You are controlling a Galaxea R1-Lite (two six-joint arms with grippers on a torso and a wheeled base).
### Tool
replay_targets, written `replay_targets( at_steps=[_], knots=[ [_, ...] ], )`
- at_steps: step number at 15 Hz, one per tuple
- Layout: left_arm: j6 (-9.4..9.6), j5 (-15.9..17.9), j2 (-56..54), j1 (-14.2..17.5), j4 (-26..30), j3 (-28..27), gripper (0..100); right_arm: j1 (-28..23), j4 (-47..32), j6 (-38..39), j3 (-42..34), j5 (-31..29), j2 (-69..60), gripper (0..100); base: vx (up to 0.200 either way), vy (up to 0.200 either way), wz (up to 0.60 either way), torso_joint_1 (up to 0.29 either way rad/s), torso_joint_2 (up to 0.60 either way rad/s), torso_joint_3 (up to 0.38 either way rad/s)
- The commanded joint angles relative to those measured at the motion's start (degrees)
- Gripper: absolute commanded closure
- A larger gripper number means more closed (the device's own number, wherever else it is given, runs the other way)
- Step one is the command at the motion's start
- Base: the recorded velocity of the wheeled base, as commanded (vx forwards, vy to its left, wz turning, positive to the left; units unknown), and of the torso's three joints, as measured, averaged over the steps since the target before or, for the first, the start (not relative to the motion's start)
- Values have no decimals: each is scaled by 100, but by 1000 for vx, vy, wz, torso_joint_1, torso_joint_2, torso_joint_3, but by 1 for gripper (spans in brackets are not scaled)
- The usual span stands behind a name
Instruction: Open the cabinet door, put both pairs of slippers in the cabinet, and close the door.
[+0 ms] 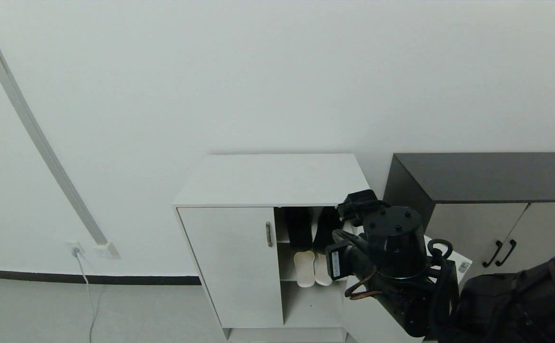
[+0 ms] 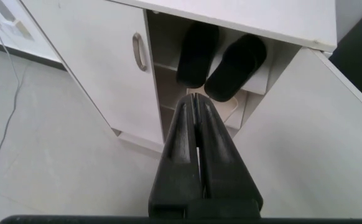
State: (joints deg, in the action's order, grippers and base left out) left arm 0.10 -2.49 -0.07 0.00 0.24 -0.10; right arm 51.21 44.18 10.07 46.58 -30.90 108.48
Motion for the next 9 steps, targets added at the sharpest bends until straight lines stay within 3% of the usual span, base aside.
replay_targets(
  at_steps=[1, 7, 9],
  knots=[
    [-1, 3, 7, 0, 2, 1, 100, -6, 3, -5, -17, -3, 6, 100, 0, 0, 0, 0, 0, 0],
    [-1, 3, 7, 0, 2, 1, 100, -6, 3, -14, -17, -12, -3, 100, 0, 0, 0, 0, 0, 0],
    [-1, 3, 7, 0, 2, 1, 100, -6, 3, -49, -17, -12, -3, 100, 0, 0, -600, -2, 0, 0]
  ],
)
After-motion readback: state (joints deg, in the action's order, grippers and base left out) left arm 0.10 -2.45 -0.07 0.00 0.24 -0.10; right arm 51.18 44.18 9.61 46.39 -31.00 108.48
